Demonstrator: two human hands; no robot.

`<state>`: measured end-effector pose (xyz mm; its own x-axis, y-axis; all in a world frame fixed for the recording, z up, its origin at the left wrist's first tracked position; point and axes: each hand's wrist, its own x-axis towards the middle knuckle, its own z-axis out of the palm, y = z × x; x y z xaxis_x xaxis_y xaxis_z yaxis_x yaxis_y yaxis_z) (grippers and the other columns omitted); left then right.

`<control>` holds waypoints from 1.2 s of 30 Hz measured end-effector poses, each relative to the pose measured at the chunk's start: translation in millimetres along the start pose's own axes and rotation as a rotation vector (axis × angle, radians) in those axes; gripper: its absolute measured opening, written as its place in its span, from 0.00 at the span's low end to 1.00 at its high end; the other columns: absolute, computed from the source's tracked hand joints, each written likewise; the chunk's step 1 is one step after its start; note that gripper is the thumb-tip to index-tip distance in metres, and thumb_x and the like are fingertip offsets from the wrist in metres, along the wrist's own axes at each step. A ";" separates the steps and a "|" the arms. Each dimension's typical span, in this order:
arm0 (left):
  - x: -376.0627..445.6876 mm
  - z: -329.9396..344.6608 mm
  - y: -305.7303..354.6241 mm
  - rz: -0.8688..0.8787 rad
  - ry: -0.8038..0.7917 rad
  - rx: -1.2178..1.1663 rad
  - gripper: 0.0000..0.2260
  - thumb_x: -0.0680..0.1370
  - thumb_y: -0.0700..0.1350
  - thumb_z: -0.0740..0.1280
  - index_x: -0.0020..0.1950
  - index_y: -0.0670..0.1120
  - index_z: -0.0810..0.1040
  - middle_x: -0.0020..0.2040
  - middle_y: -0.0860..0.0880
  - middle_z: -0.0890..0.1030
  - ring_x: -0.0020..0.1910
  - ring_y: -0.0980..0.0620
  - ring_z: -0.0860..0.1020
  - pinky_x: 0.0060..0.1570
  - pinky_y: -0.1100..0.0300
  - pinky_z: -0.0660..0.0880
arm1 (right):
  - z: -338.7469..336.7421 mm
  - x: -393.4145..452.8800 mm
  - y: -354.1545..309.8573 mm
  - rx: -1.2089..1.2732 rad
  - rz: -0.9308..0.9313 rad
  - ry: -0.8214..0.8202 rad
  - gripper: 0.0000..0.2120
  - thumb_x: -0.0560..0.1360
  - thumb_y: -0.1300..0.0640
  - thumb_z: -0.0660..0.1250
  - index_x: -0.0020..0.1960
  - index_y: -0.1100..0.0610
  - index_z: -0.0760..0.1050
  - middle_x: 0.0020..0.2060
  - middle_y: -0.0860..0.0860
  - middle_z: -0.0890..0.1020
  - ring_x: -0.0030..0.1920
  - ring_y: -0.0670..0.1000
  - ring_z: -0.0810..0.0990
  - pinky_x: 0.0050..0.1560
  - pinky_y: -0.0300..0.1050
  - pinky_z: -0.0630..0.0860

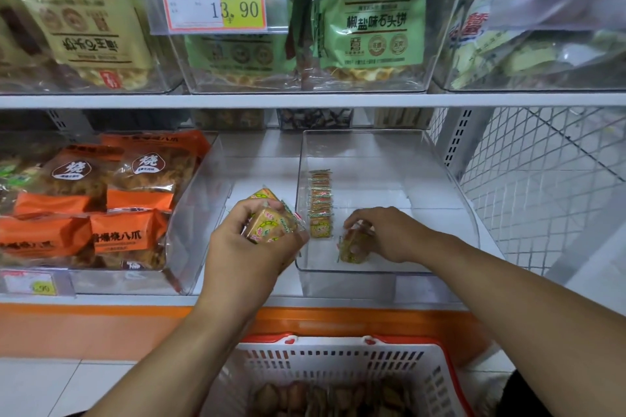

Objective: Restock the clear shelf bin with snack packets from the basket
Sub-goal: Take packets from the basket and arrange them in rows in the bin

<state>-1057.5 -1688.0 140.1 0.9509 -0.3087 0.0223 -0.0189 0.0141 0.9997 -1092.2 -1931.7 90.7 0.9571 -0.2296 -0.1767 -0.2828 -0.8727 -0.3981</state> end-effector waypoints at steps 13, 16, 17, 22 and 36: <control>-4.4 5.9 -5.7 -0.030 -0.044 0.035 0.16 0.67 0.36 0.81 0.49 0.49 0.82 0.38 0.52 0.86 0.32 0.58 0.82 0.28 0.66 0.75 | 9.2 -0.3 -8.0 -0.026 0.067 -0.017 0.22 0.66 0.44 0.80 0.49 0.50 0.72 0.48 0.50 0.78 0.48 0.53 0.76 0.37 0.43 0.68; -4.2 6.7 -6.1 -0.025 -0.047 0.043 0.16 0.67 0.37 0.81 0.50 0.49 0.82 0.38 0.54 0.86 0.32 0.59 0.82 0.27 0.67 0.74 | 14.8 3.7 -10.0 -0.069 0.067 -0.066 0.31 0.67 0.45 0.80 0.65 0.53 0.73 0.58 0.53 0.79 0.55 0.54 0.78 0.46 0.42 0.70; -4.0 6.7 -6.5 -0.024 -0.048 0.049 0.17 0.67 0.37 0.81 0.50 0.49 0.82 0.39 0.54 0.86 0.32 0.60 0.82 0.27 0.67 0.74 | 15.5 5.3 -10.1 -0.075 0.067 -0.076 0.32 0.68 0.46 0.80 0.67 0.54 0.74 0.61 0.54 0.79 0.58 0.54 0.78 0.48 0.41 0.69; -4.3 8.8 -8.8 -0.031 -0.049 0.052 0.17 0.66 0.37 0.82 0.50 0.50 0.82 0.39 0.54 0.86 0.32 0.59 0.82 0.27 0.67 0.74 | 12.0 6.6 -11.9 -0.103 0.053 -0.150 0.29 0.73 0.51 0.76 0.71 0.55 0.73 0.67 0.54 0.77 0.64 0.54 0.76 0.52 0.37 0.68; -5.2 8.6 -10.6 -0.039 -0.061 0.036 0.17 0.68 0.36 0.81 0.52 0.48 0.82 0.40 0.54 0.86 0.34 0.59 0.83 0.28 0.67 0.75 | 11.7 10.7 -20.8 -0.277 -0.080 -0.372 0.11 0.74 0.47 0.74 0.49 0.51 0.76 0.43 0.48 0.80 0.42 0.51 0.77 0.37 0.41 0.72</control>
<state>-1064.9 -1694.7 129.5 0.9306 -0.3656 -0.0172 0.0057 -0.0324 0.9995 -1076.8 -1910.9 86.6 0.8733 -0.0304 -0.4863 -0.1327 -0.9752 -0.1773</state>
